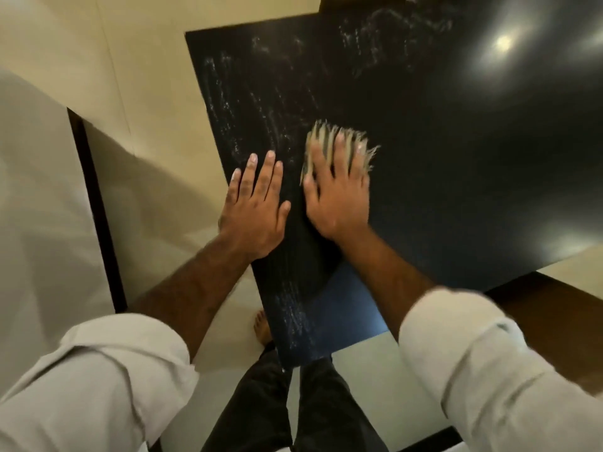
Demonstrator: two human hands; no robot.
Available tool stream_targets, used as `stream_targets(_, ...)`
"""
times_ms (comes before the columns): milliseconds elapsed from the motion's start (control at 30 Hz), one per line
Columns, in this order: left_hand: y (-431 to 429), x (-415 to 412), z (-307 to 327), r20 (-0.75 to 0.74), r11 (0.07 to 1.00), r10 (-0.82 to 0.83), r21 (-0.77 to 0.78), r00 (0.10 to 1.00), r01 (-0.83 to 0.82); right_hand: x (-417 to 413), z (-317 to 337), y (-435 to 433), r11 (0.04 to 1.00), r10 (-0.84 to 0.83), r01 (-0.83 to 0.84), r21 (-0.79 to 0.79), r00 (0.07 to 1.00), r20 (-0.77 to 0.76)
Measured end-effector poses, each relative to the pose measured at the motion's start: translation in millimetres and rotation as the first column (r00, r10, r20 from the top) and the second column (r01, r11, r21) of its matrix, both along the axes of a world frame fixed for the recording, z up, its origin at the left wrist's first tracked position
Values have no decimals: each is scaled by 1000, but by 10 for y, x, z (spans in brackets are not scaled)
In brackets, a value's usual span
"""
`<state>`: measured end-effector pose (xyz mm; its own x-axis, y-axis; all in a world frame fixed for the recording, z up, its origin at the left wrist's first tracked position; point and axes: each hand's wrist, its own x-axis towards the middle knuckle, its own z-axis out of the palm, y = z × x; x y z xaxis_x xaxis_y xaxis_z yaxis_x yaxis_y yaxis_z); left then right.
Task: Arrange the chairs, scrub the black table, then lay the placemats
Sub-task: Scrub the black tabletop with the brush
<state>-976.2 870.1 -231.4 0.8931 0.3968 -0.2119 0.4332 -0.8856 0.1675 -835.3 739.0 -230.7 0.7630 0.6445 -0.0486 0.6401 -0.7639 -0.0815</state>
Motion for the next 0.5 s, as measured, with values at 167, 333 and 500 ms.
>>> stream_targets(167,4,33,60,-62,1000,11,-4,998,-12,-272,134,-977,997,26,-35,-70,991,-132)
stream_targets(333,48,84,14,-56,1000,20,1,998,-20,572,-5,-648,950,-313,312,-20,949,-41)
stream_targets(500,25,70,7,-43,1000,17,19,999,-17,620,-73,69,982,-185,186,29,982,-43)
